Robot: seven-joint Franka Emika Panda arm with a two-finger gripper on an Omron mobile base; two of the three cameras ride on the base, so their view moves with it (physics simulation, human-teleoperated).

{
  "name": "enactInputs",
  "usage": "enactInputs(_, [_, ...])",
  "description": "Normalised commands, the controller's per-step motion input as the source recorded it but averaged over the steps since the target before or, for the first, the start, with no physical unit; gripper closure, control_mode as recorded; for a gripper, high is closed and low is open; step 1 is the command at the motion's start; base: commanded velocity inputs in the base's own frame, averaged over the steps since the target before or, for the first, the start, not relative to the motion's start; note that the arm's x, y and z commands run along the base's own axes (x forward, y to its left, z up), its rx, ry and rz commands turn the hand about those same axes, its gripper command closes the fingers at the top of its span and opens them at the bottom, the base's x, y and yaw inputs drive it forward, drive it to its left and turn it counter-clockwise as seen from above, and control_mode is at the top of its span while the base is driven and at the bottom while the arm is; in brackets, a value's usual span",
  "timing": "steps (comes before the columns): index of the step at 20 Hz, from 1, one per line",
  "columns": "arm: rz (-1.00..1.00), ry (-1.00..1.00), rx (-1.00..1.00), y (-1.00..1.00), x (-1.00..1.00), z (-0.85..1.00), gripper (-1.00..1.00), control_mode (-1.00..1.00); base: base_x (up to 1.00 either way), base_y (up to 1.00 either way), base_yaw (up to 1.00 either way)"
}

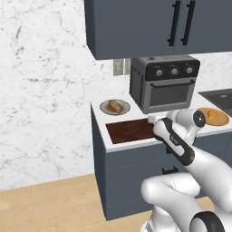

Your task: From the different types of pastries on the counter, select a croissant and place it on the cutting board. Then retrieve a jar of jam from the cabinet and place it alongside the croissant on the cutting board.

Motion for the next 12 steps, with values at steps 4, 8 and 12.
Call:
enactInputs(4, [0.01,0.0,0.0,0.23,0.04,0.0,1.0,-1.0,0.0,0.0,0.0])
enactInputs(8, [0.01,-0.02,0.0,0.0,0.0,-0.15,1.0,-1.0,0.0,0.0,0.0])
enactInputs(12, [0.01,-0.02,0.0,0.0,0.0,-0.2,1.0,-1.0,0.0,0.0,0.0])
